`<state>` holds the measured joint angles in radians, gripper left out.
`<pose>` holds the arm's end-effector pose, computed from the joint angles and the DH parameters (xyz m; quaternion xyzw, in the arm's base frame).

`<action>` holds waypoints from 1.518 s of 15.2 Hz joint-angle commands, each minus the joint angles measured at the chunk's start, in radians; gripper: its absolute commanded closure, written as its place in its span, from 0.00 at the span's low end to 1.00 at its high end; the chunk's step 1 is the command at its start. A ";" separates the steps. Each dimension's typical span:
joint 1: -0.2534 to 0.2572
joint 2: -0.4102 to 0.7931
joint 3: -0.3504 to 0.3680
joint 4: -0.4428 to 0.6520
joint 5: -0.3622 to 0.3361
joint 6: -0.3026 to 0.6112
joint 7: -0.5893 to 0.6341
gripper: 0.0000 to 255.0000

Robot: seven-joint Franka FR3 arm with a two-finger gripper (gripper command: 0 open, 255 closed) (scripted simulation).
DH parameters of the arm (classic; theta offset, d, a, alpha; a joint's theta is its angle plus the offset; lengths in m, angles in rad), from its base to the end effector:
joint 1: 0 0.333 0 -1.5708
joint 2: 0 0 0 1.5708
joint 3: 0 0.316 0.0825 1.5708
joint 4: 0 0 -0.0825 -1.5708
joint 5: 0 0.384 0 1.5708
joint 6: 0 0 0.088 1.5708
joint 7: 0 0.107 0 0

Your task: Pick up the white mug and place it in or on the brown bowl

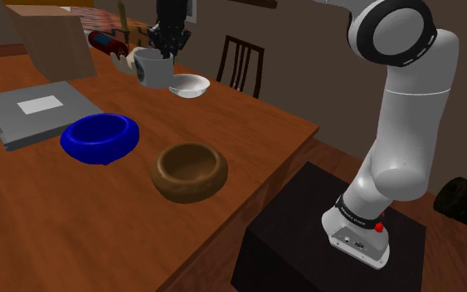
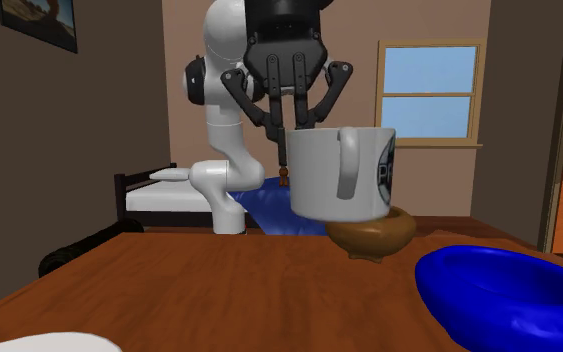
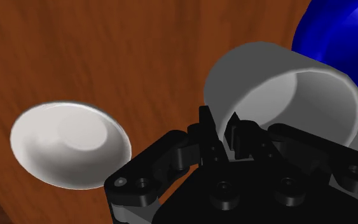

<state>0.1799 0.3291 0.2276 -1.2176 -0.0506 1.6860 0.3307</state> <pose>0.6204 0.2321 0.6076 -0.9968 -0.0308 -0.0648 0.0365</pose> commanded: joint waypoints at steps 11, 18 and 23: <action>0.058 -0.377 0.066 -0.450 0.067 0.084 0.137 1.00; 0.110 -0.546 0.121 -0.602 0.111 0.078 0.236 1.00; 0.130 -0.599 0.142 -0.685 0.130 0.111 0.269 1.00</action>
<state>0.3087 -0.2647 0.3689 -1.8862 0.0770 1.7860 0.5995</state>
